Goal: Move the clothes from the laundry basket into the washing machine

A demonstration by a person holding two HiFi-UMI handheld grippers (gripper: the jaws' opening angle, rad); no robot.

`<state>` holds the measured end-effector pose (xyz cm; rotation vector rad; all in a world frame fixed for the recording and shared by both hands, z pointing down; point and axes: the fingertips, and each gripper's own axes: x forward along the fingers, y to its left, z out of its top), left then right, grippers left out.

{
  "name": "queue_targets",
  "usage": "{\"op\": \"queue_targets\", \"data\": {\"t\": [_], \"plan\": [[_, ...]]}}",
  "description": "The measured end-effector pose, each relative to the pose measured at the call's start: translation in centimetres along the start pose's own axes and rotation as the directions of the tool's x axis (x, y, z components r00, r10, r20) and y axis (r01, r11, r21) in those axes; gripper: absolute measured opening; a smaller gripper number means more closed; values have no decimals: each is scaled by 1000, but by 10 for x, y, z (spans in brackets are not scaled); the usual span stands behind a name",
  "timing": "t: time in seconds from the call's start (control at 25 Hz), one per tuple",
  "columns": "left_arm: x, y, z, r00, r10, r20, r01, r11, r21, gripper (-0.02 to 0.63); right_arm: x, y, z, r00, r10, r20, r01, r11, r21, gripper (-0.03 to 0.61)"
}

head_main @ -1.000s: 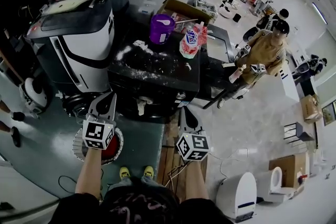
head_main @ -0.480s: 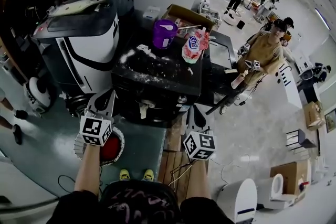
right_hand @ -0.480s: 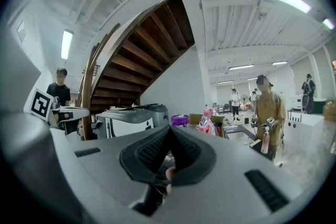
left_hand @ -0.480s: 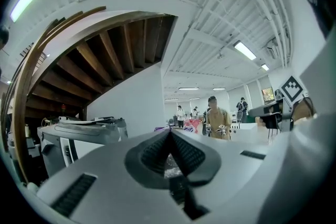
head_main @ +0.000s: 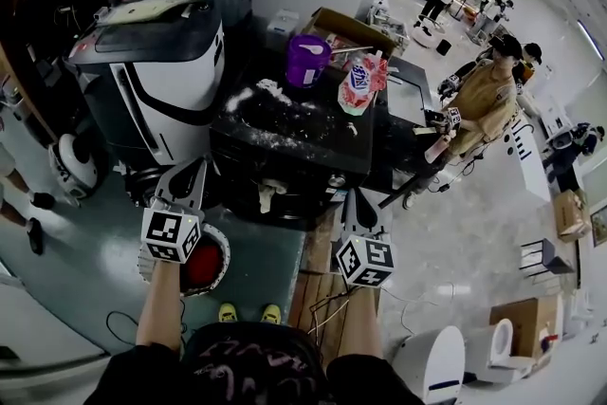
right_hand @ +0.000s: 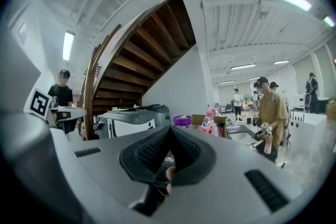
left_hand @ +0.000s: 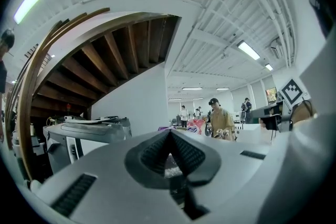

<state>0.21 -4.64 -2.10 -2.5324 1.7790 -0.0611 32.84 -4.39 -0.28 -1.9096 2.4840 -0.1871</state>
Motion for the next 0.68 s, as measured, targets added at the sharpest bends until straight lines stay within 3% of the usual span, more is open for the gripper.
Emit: {"op": "queue_targets", "data": {"t": [0.68], "plan": [[-15,-4,7,1000,-10,5,10,1000,15,11,-16,4,11,1000,-2,18,2,1000,-16,2]]}}
